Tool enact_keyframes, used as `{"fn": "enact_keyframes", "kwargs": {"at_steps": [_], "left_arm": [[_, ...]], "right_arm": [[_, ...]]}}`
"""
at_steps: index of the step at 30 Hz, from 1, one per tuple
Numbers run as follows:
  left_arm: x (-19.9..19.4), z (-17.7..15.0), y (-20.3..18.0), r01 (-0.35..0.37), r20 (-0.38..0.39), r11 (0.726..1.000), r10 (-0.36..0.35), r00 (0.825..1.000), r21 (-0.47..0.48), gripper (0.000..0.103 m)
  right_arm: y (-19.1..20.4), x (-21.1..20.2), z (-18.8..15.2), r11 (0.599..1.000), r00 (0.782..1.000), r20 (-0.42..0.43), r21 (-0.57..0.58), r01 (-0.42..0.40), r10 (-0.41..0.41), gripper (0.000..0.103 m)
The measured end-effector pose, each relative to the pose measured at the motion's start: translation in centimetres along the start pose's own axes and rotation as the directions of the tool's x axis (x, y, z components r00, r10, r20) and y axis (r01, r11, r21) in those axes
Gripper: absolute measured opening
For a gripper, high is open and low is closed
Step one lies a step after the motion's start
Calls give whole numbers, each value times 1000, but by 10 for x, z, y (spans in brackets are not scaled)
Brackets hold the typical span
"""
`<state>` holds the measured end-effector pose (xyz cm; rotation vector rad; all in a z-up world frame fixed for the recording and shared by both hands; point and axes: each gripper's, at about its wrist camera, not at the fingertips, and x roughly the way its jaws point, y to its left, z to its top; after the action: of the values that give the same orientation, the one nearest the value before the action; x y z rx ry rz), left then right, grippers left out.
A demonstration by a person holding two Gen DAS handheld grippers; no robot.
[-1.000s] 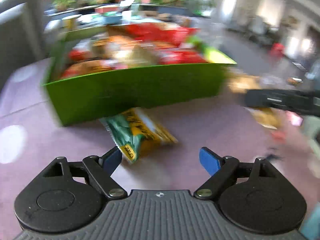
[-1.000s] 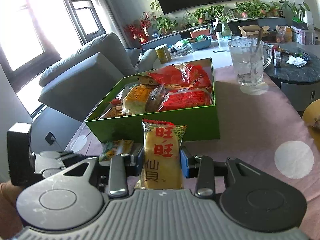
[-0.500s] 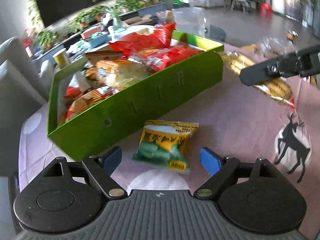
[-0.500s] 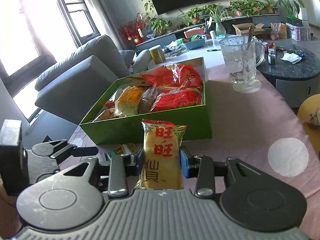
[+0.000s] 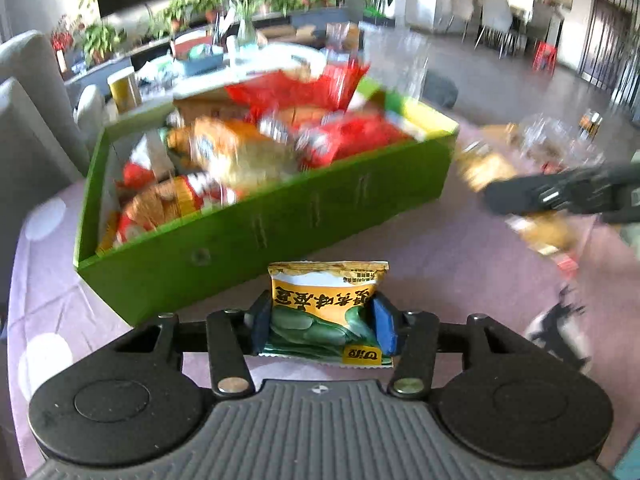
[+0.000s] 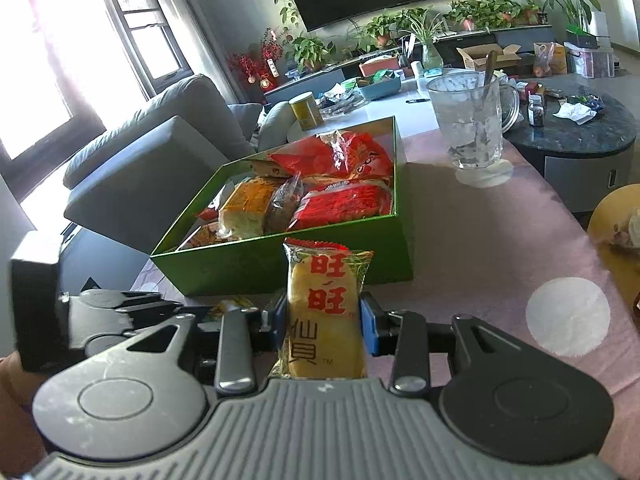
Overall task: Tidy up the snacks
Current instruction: 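Lower the green bag and the rice cracker bag into the box, opening both tools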
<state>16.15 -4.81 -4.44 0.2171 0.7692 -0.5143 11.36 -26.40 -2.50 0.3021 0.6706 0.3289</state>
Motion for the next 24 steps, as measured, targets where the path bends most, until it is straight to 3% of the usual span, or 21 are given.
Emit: {"fn": "enact_keyframes", "kwargs": {"at_steps": [2,7,10,14,17,24], "left_arm": [[-18,7,-2,5,50,1000,-5,999,0,47],[-54,34,4,-61,189,998,63,980,-17,48],[-59,50,17,-118,219,992,127,968,-52,48],[-49,66,37,-171,212,980,189,959,-101,48],[-36,72,55,-165,190,976,190,963,-142,48],[-5,69,77,-164,142,962,198,970,-218,48]], "right_arm": [[3,1,4,1000,1000,4,-10,-5,6,78],[19,3,22,998,999,43,-56,-25,28,78],[24,2,39,997,995,85,-65,-39,44,78],[27,1,61,997,988,139,-60,-52,60,78],[26,6,74,997,985,162,-60,-53,62,78],[21,43,79,997,993,113,-63,-32,39,78]]}}
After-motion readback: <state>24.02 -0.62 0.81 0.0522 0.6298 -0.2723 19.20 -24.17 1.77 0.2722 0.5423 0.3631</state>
